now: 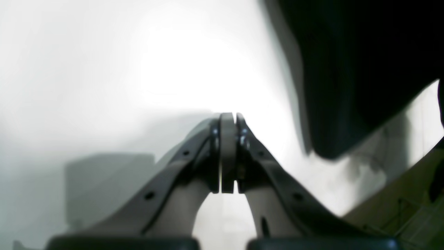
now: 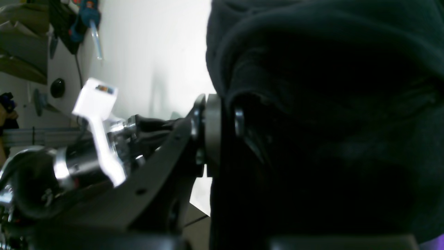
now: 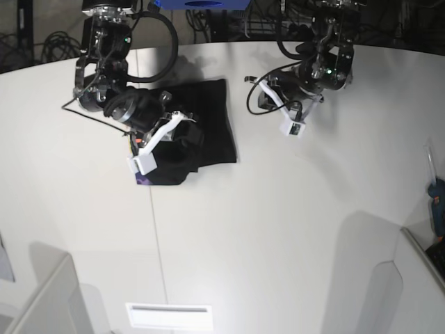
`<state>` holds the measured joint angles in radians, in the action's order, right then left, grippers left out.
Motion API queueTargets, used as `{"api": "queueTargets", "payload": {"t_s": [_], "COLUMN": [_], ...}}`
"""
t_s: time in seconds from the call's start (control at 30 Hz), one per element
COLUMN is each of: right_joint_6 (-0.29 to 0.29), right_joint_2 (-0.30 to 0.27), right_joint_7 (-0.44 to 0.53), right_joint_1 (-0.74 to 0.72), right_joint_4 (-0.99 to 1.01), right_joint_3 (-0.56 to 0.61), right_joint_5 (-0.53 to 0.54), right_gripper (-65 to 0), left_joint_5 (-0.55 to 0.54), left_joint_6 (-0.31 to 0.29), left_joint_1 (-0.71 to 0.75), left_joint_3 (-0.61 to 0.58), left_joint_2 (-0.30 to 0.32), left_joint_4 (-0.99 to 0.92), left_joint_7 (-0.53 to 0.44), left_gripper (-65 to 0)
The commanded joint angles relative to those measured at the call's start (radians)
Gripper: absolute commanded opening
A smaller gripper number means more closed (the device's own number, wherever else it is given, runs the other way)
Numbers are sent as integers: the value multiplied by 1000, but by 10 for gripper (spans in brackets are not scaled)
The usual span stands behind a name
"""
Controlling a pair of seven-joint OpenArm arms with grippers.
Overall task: Fold the T-shirt properly
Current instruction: 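Release the left gripper and lift it away from the shirt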
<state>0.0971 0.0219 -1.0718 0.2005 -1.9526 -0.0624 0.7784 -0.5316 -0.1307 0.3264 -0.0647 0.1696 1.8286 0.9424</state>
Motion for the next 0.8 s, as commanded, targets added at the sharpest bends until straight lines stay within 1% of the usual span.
{"api": "queueTargets", "payload": {"t_s": [0.0,0.07,0.13,0.2,0.3,0.33,0.43,0.5,0.53,0.63,0.77], "right_joint_6": [-10,-35,-43,-43,-46,-47,-59,-104,-113,-121,-121], "right_joint_2": [2,2,0,0,3,2,2,2,2,2,2], "right_joint_7": [21,21,20,18,14,14,18,21,21,21,23], "right_joint_1": [-11,-13,-11,-11,-9,-9,-3,1,0,-2,-3], "right_joint_4": [-15,-15,-15,-15,-15,-15,-15,-15,-15,-14,25], "right_joint_3": [2,3,3,3,17,39,80,89,89,105,106], "right_joint_5": [22,22,22,22,22,22,22,22,22,22,22], "right_gripper": [-650,-650,-650,-650,-650,-650,-650,-650,-650,-650,-650], "left_joint_5": [-11,-40,-118,-215,-308,-318,-316,-316,-316,-316,-316], "left_joint_6": [-7,-7,-33,-70,-74,-74,-74,-76,-76,-76,-76], "left_joint_1": [29,76,112,141,181,187,191,191,191,204,210], "left_joint_3": [41,118,191,268,349,371,429,464,475,506,506], "left_joint_2": [3,5,11,46,83,95,103,103,103,104,104], "left_joint_4": [44,84,99,98,98,98,98,98,98,98,98], "left_joint_7": [-18,-15,-13,-13,-13,-13,-13,-12,-12,-12,-12], "left_gripper": [-650,-650,-650,-650,-650,-650,-650,-650,-650,-650,-650]}}
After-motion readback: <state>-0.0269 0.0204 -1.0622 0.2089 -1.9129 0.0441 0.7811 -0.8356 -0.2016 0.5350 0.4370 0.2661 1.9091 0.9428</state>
